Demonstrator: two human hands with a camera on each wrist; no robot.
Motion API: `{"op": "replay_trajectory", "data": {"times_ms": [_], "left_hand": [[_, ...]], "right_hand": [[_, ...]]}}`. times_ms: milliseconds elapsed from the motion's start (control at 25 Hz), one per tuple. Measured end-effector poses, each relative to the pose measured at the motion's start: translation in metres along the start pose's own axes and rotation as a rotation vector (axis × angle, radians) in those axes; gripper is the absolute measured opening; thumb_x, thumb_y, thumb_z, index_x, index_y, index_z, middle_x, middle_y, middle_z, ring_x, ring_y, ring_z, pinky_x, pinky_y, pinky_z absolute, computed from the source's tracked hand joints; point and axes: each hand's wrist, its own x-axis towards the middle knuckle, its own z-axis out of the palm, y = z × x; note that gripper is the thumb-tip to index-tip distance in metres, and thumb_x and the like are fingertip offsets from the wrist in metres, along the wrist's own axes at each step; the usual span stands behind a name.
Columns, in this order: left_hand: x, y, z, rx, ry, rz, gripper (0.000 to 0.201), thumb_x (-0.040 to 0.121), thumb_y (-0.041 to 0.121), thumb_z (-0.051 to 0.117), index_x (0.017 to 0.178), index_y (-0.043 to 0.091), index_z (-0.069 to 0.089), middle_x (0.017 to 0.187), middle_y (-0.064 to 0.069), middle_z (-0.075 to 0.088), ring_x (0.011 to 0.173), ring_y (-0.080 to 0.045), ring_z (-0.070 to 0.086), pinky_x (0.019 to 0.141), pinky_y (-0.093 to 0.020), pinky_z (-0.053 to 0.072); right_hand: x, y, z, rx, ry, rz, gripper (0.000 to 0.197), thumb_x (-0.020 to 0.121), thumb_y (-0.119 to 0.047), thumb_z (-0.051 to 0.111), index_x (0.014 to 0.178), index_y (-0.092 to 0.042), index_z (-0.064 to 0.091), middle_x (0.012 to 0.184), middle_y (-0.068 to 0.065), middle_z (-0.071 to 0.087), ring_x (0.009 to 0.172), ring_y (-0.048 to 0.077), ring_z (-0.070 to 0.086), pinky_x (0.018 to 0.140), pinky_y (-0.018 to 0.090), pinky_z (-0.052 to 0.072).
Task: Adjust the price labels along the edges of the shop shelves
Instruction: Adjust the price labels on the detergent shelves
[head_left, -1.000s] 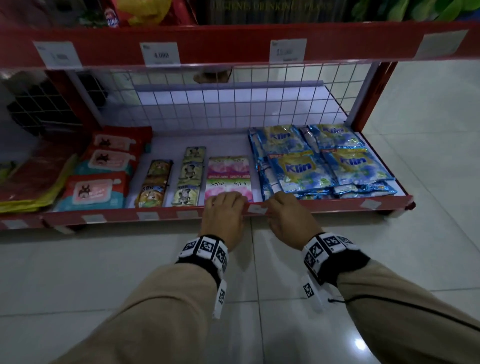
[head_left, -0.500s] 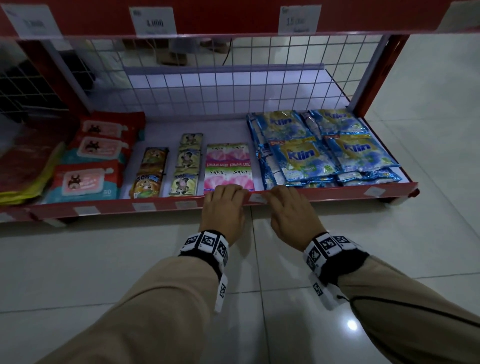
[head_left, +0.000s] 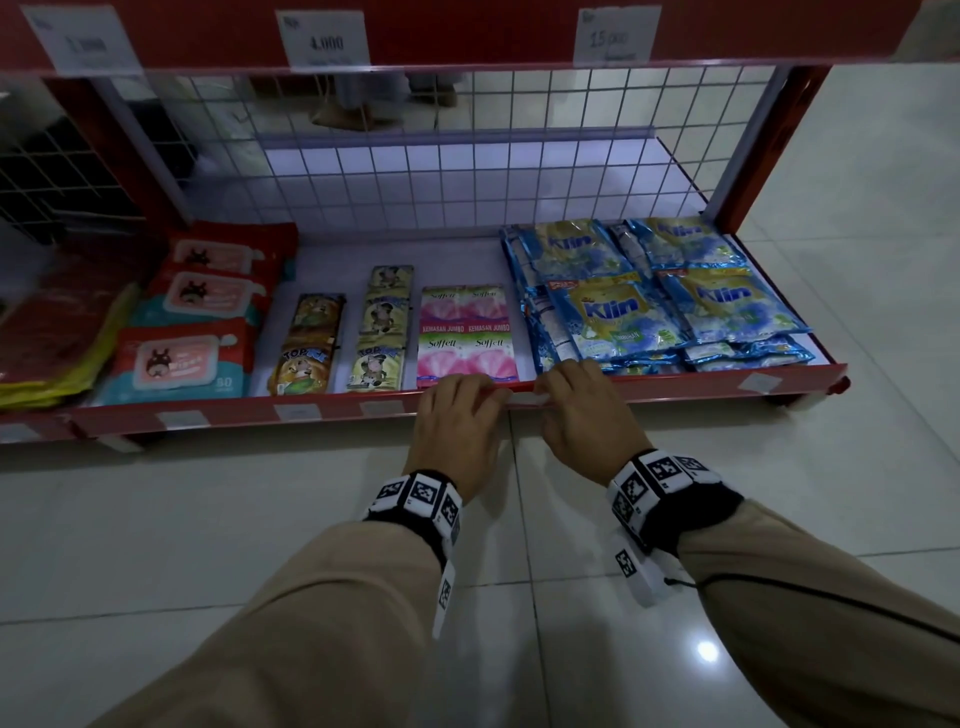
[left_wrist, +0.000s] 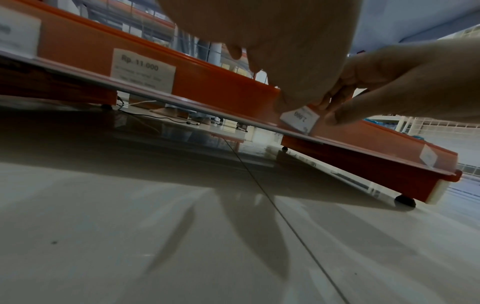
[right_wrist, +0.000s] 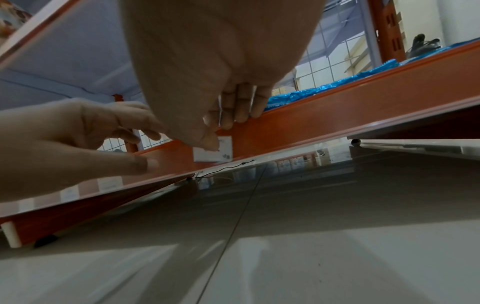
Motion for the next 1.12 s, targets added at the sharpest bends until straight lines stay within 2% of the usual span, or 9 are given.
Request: {"op": "replay_trajectory", "data": {"times_ms": [80, 160, 400, 600, 720, 840, 960, 1040, 1120], "left_hand": [[0.005, 0.002, 0.0, -0.037, -0.037, -0.014, 0.044, 0.071, 0.008, 0.061, 0.114, 0.014, 0.063, 0.113, -0.009, 0.058, 0.107, -0.032, 0.051, 0.086, -0.04, 0.041], [0.007, 0.005, 0.001, -0.059, -0.078, -0.036, 0.042, 0.074, 0.006, 0.057, 0.115, 0.013, 0.061, 0.113, -0.009, 0.056, 0.108, -0.031, 0.048, 0.086, -0.038, 0.039], [0.01, 0.002, 0.004, -0.05, -0.154, -0.067, 0.043, 0.082, 0.009, 0.048, 0.125, 0.017, 0.053, 0.119, -0.004, 0.049, 0.11, -0.025, 0.042, 0.091, -0.034, 0.033], [0.011, 0.0, 0.003, 0.018, -0.16, -0.089, 0.04, 0.084, 0.019, 0.049, 0.123, 0.023, 0.054, 0.12, -0.001, 0.051, 0.111, -0.024, 0.044, 0.093, -0.038, 0.027], [0.013, 0.0, 0.004, -0.021, -0.137, -0.123, 0.036, 0.087, 0.023, 0.048, 0.123, 0.024, 0.053, 0.118, 0.001, 0.054, 0.111, -0.023, 0.047, 0.096, -0.039, 0.025], [0.019, -0.002, 0.001, -0.272, -0.05, -0.206, 0.031, 0.095, 0.033, 0.045, 0.123, 0.022, 0.051, 0.108, 0.001, 0.063, 0.103, -0.024, 0.055, 0.093, -0.038, 0.035], [0.023, -0.004, 0.0, -0.371, -0.001, -0.227, 0.036, 0.097, 0.042, 0.041, 0.125, 0.021, 0.049, 0.101, -0.003, 0.068, 0.093, -0.025, 0.06, 0.083, -0.04, 0.045], [0.022, -0.006, 0.0, -0.321, -0.003, -0.202, 0.032, 0.097, 0.04, 0.042, 0.12, 0.02, 0.053, 0.098, -0.004, 0.067, 0.09, -0.025, 0.058, 0.081, -0.039, 0.043], [0.021, -0.008, 0.001, -0.277, -0.018, -0.179, 0.023, 0.097, 0.032, 0.046, 0.111, 0.018, 0.058, 0.096, -0.004, 0.066, 0.09, -0.026, 0.057, 0.081, -0.038, 0.04]], "right_hand": [[0.001, 0.001, 0.002, 0.056, 0.039, -0.024, 0.032, 0.081, -0.005, 0.058, 0.112, -0.002, 0.06, 0.103, 0.016, 0.061, 0.097, 0.034, 0.051, 0.085, 0.041, 0.044], [-0.001, 0.0, 0.004, 0.068, 0.014, -0.021, 0.036, 0.082, -0.006, 0.056, 0.118, -0.003, 0.059, 0.107, 0.016, 0.061, 0.102, 0.033, 0.051, 0.089, 0.04, 0.044], [0.004, -0.005, 0.007, 0.029, 0.009, -0.034, 0.036, 0.08, -0.009, 0.055, 0.115, -0.008, 0.061, 0.102, 0.013, 0.061, 0.098, 0.032, 0.049, 0.084, 0.038, 0.042], [0.015, -0.005, 0.008, 0.021, -0.078, 0.019, 0.024, 0.088, -0.02, 0.052, 0.109, -0.011, 0.06, 0.107, 0.012, 0.054, 0.102, 0.03, 0.045, 0.082, 0.041, 0.042], [0.023, -0.002, 0.003, 0.262, 0.026, 0.094, 0.012, 0.086, -0.013, 0.058, 0.097, -0.012, 0.064, 0.097, 0.008, 0.061, 0.096, 0.028, 0.049, 0.077, 0.038, 0.043], [0.026, -0.004, -0.002, 0.732, 0.164, 0.298, 0.01, 0.084, -0.004, 0.064, 0.093, -0.009, 0.062, 0.085, 0.004, 0.067, 0.082, 0.021, 0.063, 0.076, 0.033, 0.052], [0.029, -0.01, -0.006, 1.078, 0.133, 0.471, 0.026, 0.082, 0.002, 0.067, 0.104, -0.004, 0.056, 0.092, 0.013, 0.067, 0.077, 0.019, 0.065, 0.072, 0.028, 0.055], [0.028, -0.014, -0.007, 1.163, 0.08, 0.465, 0.029, 0.081, 0.006, 0.066, 0.107, -0.002, 0.055, 0.093, 0.016, 0.064, 0.075, 0.016, 0.064, 0.07, 0.024, 0.055], [0.025, -0.017, -0.007, 1.142, 0.043, 0.407, 0.028, 0.081, 0.006, 0.067, 0.105, -0.002, 0.056, 0.092, 0.017, 0.063, 0.075, 0.017, 0.063, 0.07, 0.022, 0.055]]}}
